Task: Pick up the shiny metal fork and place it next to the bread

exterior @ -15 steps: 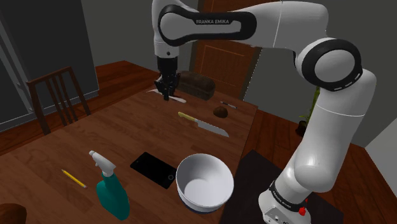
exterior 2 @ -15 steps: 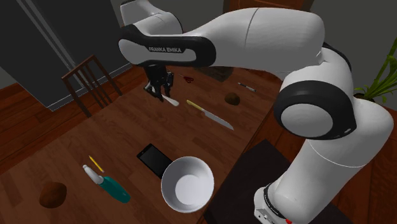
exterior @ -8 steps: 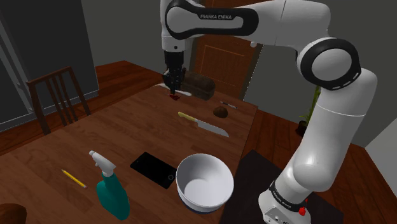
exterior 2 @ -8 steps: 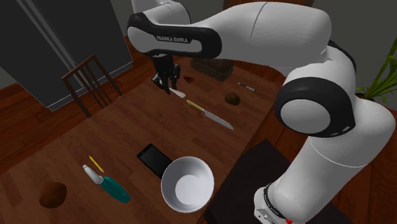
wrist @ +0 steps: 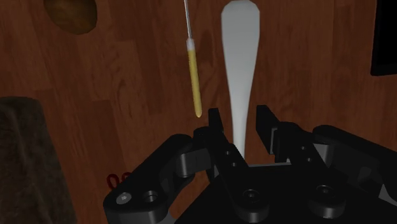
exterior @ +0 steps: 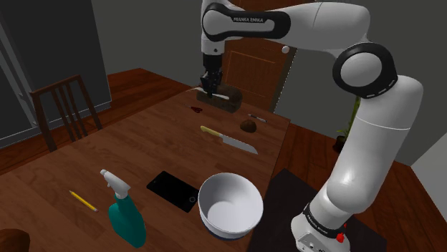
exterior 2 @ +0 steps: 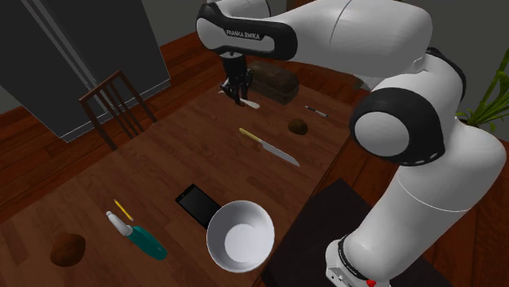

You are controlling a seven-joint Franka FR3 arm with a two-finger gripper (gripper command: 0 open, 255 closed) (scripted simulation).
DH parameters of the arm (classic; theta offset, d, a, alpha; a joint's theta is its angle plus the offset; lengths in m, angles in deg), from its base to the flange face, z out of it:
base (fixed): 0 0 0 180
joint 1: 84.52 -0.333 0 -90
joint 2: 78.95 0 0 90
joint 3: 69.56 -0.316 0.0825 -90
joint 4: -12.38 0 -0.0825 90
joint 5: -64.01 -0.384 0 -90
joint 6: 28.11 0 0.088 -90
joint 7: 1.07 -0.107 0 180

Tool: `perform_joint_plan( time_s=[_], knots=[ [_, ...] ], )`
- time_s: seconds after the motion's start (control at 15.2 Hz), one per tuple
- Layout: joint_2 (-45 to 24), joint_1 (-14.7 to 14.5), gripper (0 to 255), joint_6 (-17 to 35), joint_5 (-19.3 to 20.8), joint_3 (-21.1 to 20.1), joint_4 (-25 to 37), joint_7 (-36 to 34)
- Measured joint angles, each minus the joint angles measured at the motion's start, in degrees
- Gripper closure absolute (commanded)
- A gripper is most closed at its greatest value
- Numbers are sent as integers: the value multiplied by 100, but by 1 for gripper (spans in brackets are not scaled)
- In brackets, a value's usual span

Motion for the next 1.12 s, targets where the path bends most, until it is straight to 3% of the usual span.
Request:
perform_joint_plan(
  time_s=[0.92,1.12],
  knots=[
    [-931,971,255,-313,142,633,1319,1636],
    [-930,1032,255,-130,142,661,1140,1713]
  ],
)
